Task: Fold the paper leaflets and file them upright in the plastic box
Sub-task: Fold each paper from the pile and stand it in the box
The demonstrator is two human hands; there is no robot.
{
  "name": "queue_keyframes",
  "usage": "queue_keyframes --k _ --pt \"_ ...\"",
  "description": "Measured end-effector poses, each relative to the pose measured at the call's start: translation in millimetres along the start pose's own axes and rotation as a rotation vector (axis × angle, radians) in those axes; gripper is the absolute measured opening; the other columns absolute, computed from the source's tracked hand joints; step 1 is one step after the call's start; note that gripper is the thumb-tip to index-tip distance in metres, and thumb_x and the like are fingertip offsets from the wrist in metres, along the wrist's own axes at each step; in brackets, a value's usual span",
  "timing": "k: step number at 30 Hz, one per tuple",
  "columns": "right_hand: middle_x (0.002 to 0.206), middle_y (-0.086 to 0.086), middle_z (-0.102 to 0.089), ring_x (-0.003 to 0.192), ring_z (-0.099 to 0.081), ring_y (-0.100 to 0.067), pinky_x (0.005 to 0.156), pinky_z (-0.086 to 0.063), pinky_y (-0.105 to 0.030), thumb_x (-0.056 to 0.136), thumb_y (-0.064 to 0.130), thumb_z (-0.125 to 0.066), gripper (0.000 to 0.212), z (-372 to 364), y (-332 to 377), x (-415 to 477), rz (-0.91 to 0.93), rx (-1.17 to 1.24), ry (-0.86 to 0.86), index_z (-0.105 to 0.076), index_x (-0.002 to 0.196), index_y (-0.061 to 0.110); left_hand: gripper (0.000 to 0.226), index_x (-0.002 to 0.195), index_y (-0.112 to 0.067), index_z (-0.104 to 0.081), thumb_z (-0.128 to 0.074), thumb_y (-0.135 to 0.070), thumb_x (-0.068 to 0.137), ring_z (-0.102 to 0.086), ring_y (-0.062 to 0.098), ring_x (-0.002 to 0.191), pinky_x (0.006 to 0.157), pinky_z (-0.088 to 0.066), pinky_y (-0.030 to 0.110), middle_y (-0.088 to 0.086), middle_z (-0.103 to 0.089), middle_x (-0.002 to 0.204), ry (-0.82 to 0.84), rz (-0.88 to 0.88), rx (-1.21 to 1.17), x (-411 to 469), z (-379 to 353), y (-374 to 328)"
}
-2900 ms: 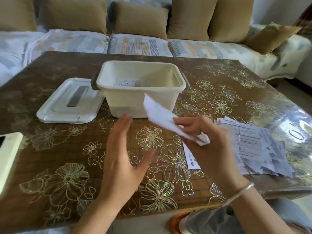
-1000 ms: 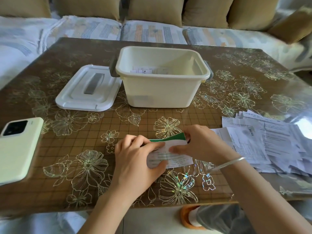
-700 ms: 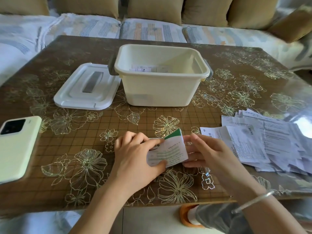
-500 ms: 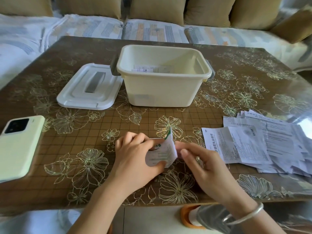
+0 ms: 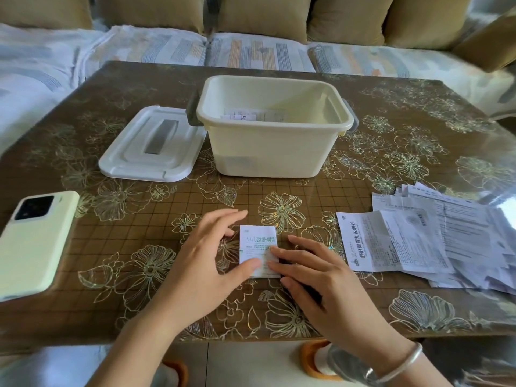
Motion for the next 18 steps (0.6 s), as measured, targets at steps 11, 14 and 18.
queue_keyframes --k 11,14,18 --pt "0.114 0.024 -0.061 0.117 -0.05 -0.007 0.091 -0.047 -0.035 0.082 0.053 -0.061 0.032 7 -2 15 0.029 -0.069 0.035 -0.07 0.105 0.033 0.038 0.11 -0.041 -0.069 -0.049 -0.055 0.082 -0.044 0.003 0.108 0.097 -0.032 0.03 -0.028 -0.054 0.107 -0.034 -0.16 0.278 1 -5 12" --pt "0.112 0.024 -0.06 0.112 -0.049 -0.004 0.089 -0.048 -0.032 0.08 0.057 -0.06 0.034 8 -4 20 0.033 -0.067 0.048 -0.069 0.103 0.033 0.035 0.111 -0.039 -0.07 -0.052 -0.051 0.083 -0.047 0.007 0.107 0.097 -0.036 0.035 -0.026 -0.055 0.108 -0.054 -0.175 0.283 0 -4 11" --pt "0.11 0.022 -0.062 0.109 -0.051 -0.004 0.086 -0.049 -0.031 0.083 0.051 -0.062 0.03 7 -5 21 0.067 -0.07 0.022 -0.07 0.101 0.029 0.026 0.109 -0.035 -0.073 -0.061 -0.04 0.087 -0.052 0.013 0.107 0.099 -0.037 0.042 -0.019 -0.061 0.108 -0.098 -0.273 0.387 -4 -7 8"
Point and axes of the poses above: each hand's wrist, its own x-axis towards the middle knuckle, its own z-axis out of the back of the hand, y = z × x, the point moved 1 cm from there along x, towards the middle knuckle
